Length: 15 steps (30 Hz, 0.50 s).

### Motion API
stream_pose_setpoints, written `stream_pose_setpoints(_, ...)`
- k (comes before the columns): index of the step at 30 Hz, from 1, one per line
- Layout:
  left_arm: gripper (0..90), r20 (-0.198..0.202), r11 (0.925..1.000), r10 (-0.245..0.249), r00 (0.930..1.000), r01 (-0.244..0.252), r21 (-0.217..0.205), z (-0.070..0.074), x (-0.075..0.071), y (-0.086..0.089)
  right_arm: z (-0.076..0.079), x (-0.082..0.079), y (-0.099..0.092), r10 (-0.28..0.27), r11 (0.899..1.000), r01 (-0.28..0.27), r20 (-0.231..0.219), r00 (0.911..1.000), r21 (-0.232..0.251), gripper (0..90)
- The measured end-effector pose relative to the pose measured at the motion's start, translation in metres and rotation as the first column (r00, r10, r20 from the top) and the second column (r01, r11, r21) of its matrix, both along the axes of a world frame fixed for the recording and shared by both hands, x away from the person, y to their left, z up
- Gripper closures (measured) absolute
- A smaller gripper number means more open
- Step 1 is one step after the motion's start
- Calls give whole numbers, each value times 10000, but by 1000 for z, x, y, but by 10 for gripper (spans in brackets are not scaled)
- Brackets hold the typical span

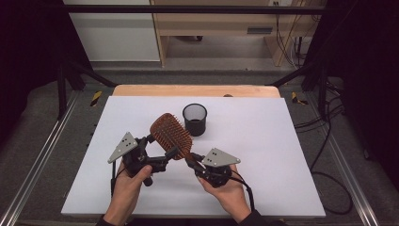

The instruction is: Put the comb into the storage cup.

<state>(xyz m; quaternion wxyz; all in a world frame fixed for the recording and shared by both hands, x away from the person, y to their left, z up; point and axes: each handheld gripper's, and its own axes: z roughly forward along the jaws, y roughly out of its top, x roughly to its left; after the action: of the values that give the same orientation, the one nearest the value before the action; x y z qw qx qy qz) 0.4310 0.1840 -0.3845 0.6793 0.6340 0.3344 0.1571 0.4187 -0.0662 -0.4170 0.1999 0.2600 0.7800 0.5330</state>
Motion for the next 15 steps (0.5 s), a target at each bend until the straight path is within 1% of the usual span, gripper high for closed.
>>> stream_pose_setpoints(2,58,-105,10000,33,9999,-33,-55,0,1,2,-1,0,1,49,10000,-49,-35,10000,-19,727)
stream_pose_setpoints(4,71,-330,10000,15,9995,-18,-95,0,2,4,-3,0,3,32,9999,-32,-49,10000,-105,727)
stream_pose_setpoints(5,78,-474,9997,-25,9989,14,-229,0,3,6,-4,0,4,43,9999,-43,-53,10000,-106,727)
stream_pose_setpoints(6,80,-557,9993,-51,9984,30,-385,0,3,8,-5,-1,6,38,9997,-38,-1,10000,-239,727)
stream_pose_setpoints(8,82,-710,9987,13,9975,-49,-512,0,4,10,-5,-1,8,105,9993,-102,62,9999,-358,727)
stream_pose_setpoints(11,112,-1017,9990,160,9947,-201,-393,-2,6,11,-7,-2,11,140,9986,-132,162,9998,-519,727)
stream_pose_setpoints(13,121,-1141,9982,73,9934,-141,-586,-3,7,12,-8,-3,13,184,9983,-178,113,9998,-547,727)
stream_pose_setpoints(15,137,-1183,9977,44,9930,-123,-662,-2,7,12,-9,-3,16,244,9973,-234,147,9996,-689,727)
